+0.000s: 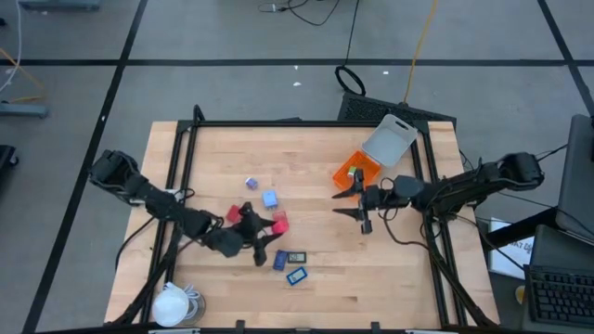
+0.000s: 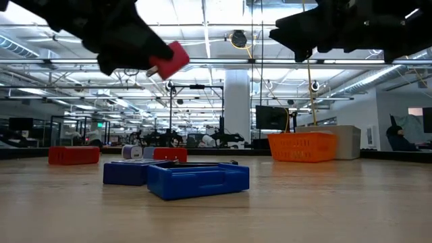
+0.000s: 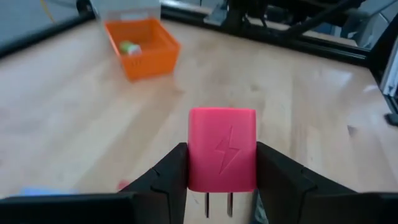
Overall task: Pick & Place Office items
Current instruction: Put the pink charger adapter into the orange bin
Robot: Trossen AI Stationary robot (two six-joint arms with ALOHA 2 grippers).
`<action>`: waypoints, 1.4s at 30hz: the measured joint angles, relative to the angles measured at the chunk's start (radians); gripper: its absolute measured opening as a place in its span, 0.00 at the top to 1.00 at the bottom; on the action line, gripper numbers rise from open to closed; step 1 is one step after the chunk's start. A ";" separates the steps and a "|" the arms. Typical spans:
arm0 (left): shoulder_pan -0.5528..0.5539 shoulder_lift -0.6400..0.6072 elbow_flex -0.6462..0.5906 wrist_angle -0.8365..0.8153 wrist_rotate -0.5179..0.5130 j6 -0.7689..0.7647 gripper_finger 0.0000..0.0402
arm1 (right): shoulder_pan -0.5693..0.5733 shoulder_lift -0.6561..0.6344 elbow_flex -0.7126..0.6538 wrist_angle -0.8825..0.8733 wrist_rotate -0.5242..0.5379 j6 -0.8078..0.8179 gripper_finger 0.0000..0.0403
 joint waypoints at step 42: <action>0.316 0.004 0.001 0.434 0.659 0.488 0.62 | 0.119 0.504 0.269 0.407 0.108 0.004 0.30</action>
